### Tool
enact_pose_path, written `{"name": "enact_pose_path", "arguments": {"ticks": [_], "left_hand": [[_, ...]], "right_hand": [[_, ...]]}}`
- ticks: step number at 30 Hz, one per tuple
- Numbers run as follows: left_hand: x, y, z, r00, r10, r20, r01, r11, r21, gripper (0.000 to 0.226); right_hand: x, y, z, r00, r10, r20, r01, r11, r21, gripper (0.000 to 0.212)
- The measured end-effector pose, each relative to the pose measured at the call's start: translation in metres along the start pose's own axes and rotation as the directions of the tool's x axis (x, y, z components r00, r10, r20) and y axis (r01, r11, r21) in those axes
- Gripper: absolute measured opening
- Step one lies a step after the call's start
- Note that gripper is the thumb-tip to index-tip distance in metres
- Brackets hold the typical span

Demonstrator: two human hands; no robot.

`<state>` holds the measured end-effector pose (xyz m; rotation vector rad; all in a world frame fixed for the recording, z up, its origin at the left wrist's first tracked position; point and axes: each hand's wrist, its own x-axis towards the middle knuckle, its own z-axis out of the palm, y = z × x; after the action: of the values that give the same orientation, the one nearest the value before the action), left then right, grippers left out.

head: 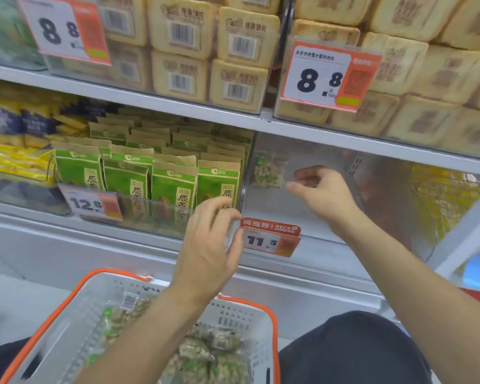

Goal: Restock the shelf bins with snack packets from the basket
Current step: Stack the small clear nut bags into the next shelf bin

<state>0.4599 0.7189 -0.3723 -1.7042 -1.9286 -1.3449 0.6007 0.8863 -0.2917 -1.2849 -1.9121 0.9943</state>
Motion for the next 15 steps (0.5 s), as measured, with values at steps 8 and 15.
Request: {"name": "enact_pose_path", "arguments": {"ticks": [8, 15], "left_hand": [[-0.199, -0.099, -0.015, 0.790, -0.539, 0.292, 0.482, 0.840, 0.249, 0.018], [-0.303, -0.119, -0.035, 0.386, -0.795, 0.469, 0.603, 0.602, 0.524, 0.047]], "right_hand": [[-0.118, -0.003, 0.089, 0.713, 0.085, 0.696, 0.102, 0.969, -0.223, 0.027], [-0.167, 0.124, 0.218, 0.624, 0.395, 0.674, 0.118, 0.805, -0.581, 0.022]]}}
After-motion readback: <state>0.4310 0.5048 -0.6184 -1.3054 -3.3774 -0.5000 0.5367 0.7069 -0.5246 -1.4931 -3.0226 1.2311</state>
